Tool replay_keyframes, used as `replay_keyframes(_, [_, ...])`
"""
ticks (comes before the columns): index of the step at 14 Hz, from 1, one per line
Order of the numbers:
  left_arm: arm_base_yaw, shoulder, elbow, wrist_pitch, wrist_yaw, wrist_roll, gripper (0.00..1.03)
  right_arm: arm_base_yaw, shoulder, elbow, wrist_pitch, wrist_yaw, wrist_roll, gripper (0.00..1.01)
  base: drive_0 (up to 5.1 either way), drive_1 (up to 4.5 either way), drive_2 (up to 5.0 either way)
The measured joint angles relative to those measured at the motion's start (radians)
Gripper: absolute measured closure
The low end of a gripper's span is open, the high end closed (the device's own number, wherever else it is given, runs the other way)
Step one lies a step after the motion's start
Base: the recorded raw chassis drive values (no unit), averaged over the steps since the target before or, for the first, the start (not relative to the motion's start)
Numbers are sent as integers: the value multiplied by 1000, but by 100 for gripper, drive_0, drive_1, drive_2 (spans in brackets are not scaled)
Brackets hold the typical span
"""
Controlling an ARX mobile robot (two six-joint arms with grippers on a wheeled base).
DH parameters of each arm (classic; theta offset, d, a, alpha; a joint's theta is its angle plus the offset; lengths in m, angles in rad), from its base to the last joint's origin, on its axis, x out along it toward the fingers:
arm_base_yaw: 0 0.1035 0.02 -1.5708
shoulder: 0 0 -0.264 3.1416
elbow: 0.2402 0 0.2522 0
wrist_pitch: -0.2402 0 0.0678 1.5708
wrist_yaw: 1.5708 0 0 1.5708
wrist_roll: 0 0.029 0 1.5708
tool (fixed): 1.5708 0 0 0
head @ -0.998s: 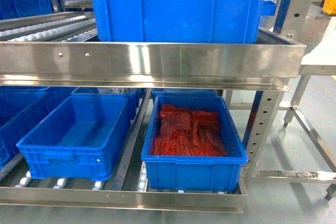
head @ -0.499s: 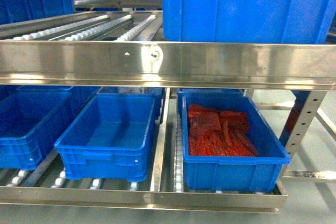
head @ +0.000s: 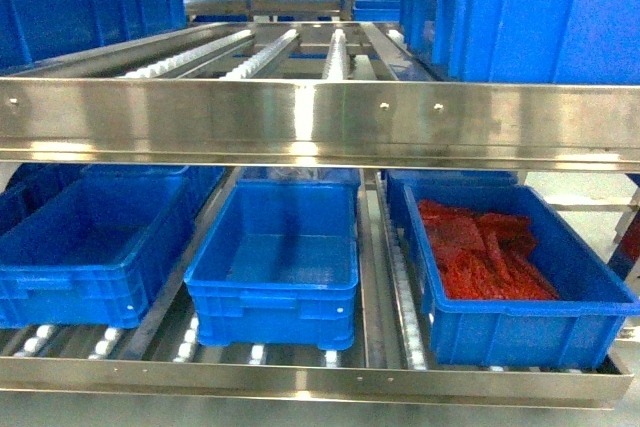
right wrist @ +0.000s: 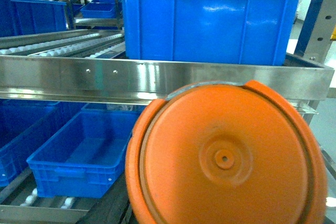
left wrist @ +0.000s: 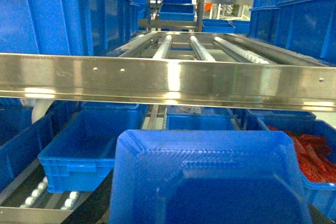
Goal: Sort blue parts and orange caps into right shelf containers
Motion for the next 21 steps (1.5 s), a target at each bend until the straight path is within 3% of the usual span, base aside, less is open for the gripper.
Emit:
replay_keyframes(19, [0, 0, 0, 0, 0, 0, 60, 0, 0, 0, 0, 0, 0, 59, -487, 258, 258])
replay_keyframes(21, [0, 0, 0, 0, -5, 0, 60, 0, 0, 0, 2, -3, 0, 59, 0, 0, 0])
